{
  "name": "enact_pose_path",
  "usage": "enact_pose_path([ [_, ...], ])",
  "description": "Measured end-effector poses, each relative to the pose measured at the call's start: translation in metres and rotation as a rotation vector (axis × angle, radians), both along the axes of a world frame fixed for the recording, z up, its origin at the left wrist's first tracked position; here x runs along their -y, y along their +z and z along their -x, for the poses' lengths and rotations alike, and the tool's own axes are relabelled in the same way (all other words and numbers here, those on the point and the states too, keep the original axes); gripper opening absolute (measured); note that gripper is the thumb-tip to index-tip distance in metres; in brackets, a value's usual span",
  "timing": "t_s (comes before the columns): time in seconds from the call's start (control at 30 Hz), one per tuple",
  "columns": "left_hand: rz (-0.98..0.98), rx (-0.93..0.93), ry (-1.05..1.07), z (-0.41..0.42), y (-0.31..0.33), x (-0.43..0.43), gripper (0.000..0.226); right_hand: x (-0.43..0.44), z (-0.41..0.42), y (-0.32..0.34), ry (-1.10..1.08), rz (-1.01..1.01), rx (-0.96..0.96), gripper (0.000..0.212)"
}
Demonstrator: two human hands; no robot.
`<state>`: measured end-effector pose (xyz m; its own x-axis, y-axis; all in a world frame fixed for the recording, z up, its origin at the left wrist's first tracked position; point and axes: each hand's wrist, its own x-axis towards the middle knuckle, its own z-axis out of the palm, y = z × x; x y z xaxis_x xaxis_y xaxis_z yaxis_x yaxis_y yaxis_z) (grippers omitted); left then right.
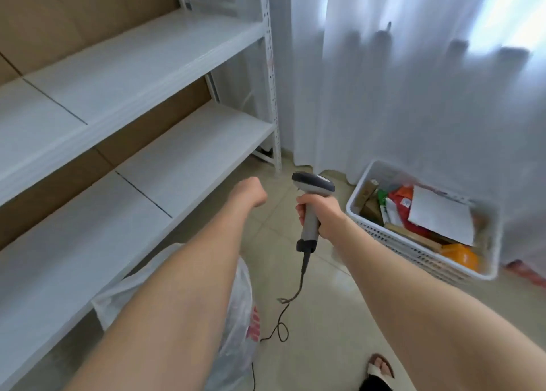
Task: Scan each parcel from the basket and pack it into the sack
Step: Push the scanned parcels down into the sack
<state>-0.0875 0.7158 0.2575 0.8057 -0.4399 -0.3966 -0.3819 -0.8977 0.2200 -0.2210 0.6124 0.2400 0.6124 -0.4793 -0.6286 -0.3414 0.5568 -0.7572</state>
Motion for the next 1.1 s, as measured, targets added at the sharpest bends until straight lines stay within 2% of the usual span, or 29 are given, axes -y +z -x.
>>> enact_pose_path([
  [0.1,0.029,0.001,-0.053,0.011,0.006,0.072,0.038,0.060,0.015,0.002,-0.121,-0.053,0.012,0.005],
  [0.27,0.022,0.002,-0.126,0.033,-0.002,0.200,0.039,0.170,0.033,-0.013,-0.240,-0.136,0.002,0.010],
  [0.4,-0.002,-0.025,-0.171,0.049,-0.024,0.292,0.041,0.256,0.049,-0.029,-0.327,-0.164,-0.021,0.002],
  [0.57,-0.042,-0.071,-0.215,0.058,-0.062,0.383,0.042,0.343,0.061,-0.061,-0.421,-0.185,-0.076,0.014],
  [0.83,-0.071,-0.192,-0.339,0.059,-0.153,0.535,0.042,0.476,0.066,-0.139,-0.582,-0.219,-0.174,0.010],
  [1.1,-0.062,-0.389,-0.372,0.086,-0.291,0.651,0.041,0.582,0.097,-0.262,-0.732,-0.228,-0.324,0.009],
])
